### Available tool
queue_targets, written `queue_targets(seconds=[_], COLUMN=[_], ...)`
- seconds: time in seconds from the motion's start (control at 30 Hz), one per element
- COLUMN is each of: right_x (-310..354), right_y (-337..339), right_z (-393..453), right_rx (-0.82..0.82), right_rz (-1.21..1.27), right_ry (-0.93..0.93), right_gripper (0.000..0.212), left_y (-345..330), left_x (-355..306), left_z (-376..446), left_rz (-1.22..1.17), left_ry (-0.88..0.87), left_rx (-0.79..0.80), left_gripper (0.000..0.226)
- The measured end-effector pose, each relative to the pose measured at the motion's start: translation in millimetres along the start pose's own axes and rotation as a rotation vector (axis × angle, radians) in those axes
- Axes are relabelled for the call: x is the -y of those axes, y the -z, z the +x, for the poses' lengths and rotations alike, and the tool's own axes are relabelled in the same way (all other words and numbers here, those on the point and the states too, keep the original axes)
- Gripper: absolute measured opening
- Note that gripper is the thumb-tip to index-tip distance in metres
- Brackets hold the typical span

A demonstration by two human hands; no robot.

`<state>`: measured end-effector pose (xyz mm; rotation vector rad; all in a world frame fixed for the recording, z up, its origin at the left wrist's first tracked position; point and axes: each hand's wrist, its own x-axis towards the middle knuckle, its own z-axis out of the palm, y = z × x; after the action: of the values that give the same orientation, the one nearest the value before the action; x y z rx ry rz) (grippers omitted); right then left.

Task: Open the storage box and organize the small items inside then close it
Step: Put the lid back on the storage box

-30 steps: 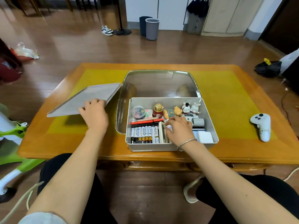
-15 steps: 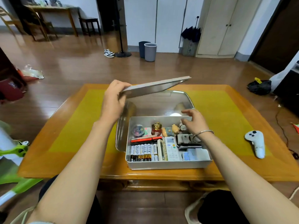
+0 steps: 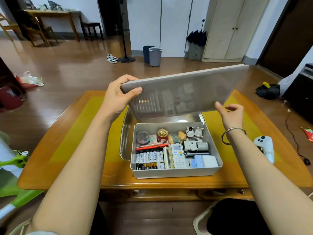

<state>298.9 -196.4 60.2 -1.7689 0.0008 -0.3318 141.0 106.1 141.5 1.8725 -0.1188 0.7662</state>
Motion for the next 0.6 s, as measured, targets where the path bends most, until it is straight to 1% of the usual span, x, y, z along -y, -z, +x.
queue_targets(seconds=[0.03, 0.07, 0.13, 0.17, 0.2, 0.27, 0.33, 0.4, 0.47, 0.53, 0.6], right_x=[0.3, 0.2, -2.0, -3.6, -5.3, -8.5, -12.3, -15.6, -17.6, -20.7, -25.4], right_y=[2.9, 4.9, 7.3, 7.6, 7.5, 4.9, 1.6, -1.0, -2.6, -1.9, 0.7], right_z=[0.1, -0.2, -3.0, -4.7, -6.8, -10.8, -13.3, -14.8, -15.2, -14.0, -12.4], right_rx=[0.002, 0.062, 0.224, 0.267, 0.277, 0.239, 0.191, 0.172, 0.152, 0.122, 0.113], right_rz=[0.023, 0.052, 0.106, 0.122, 0.133, 0.159, 0.177, 0.161, 0.15, 0.141, 0.068], right_ry=[-0.001, 0.01, 0.031, 0.033, 0.033, 0.007, -0.049, -0.094, -0.128, -0.155, -0.161], right_gripper=[0.06, 0.058, 0.045, 0.039, 0.036, 0.035, 0.04, 0.041, 0.036, 0.036, 0.036], left_y=[1.8, 3.3, 4.6, 5.0, 5.1, 4.0, -1.5, -13.0, -28.4, -41.0, -48.4], left_x=[0.8, 2.2, 5.7, 8.3, 11.8, 19.5, 29.0, 40.6, 52.6, 62.6, 71.4], left_z=[0.0, -0.1, -1.1, -1.1, -0.6, 1.4, 2.6, -1.7, -14.1, -33.0, -49.9], left_rz=[0.0, 0.003, -0.019, -0.047, -0.065, -0.077, -0.112, -0.071, 0.067, 0.235, 0.386], left_ry=[0.01, 0.019, 0.059, 0.086, 0.11, 0.151, 0.203, 0.272, 0.34, 0.388, 0.383], left_rx=[0.003, 0.008, 0.009, -0.006, -0.037, -0.126, -0.204, -0.253, -0.259, -0.254, -0.266], left_gripper=[0.015, 0.014, 0.011, 0.01, 0.01, 0.011, 0.01, 0.015, 0.022, 0.022, 0.025])
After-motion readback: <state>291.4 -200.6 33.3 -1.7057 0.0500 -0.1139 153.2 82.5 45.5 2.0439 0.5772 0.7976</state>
